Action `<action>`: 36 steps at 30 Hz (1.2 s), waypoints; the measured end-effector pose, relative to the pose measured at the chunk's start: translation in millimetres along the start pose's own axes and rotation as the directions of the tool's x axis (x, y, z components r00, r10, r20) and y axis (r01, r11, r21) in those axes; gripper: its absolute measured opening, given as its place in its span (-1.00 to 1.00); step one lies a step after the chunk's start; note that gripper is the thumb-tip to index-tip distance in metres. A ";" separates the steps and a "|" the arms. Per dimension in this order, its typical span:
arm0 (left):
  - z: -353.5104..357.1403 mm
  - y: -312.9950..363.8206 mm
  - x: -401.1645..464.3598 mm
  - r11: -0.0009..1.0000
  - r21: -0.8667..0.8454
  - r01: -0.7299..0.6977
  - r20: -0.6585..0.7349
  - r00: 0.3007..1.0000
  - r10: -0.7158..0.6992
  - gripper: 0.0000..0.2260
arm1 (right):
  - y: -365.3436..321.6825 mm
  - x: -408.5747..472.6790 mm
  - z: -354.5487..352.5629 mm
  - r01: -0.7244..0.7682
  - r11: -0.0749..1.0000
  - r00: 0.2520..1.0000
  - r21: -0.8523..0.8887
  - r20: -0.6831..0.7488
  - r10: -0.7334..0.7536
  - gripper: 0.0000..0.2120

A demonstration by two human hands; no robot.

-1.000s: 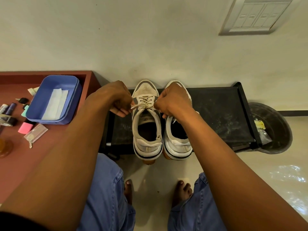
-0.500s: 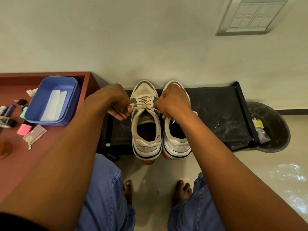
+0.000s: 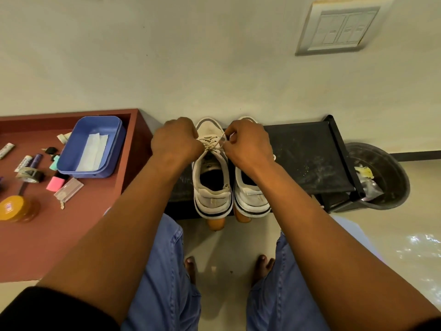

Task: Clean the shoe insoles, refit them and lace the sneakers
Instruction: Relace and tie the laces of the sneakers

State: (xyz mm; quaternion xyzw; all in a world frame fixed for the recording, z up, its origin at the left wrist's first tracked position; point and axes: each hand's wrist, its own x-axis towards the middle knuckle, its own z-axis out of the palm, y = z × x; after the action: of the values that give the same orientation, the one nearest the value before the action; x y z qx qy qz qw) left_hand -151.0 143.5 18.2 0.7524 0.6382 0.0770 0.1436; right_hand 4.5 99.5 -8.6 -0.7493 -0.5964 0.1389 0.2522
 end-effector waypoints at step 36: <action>69.4 36.4 -125.7 0.943 0.114 -0.314 0.075 0.949 0.307 -0.90 | 16.4 -111.1 -31.9 -0.099 0.924 0.981 -0.370 0.121 0.154 -0.80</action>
State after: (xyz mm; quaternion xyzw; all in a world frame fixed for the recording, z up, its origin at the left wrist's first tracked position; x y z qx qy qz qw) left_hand -117.9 6.5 -27.6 0.8530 0.5109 0.0376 0.1003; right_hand 6.5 -17.0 -1.2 -0.8076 -0.5789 0.0979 0.0553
